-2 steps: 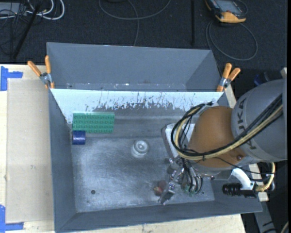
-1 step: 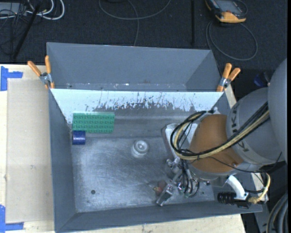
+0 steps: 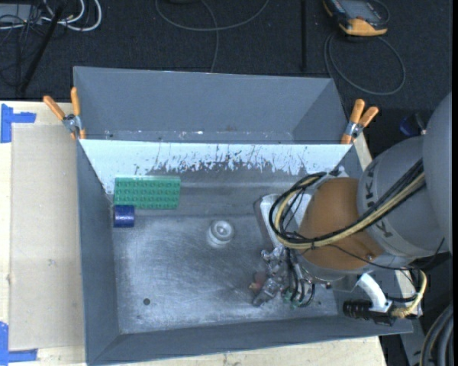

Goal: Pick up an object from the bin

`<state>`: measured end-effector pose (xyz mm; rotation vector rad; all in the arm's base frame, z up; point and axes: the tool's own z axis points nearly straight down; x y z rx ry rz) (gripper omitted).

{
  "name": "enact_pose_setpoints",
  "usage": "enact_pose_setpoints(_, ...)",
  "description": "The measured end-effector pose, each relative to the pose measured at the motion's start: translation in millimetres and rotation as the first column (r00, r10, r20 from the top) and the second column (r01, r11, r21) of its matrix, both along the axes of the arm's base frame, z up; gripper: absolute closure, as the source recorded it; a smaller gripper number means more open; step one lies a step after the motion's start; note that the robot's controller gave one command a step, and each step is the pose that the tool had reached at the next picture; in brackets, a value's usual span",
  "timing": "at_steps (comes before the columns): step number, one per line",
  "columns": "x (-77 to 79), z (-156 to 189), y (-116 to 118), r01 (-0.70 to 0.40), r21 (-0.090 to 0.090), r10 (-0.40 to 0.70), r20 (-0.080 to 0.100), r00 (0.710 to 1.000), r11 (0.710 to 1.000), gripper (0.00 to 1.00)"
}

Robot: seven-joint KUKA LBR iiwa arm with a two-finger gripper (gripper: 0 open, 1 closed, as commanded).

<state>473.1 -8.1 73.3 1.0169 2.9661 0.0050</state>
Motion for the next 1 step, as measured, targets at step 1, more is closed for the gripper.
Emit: enact_pose_setpoints(1,1.8,205.4,9.7,-0.123,-0.002,0.123,-0.001,0.992,0.992,1.0)
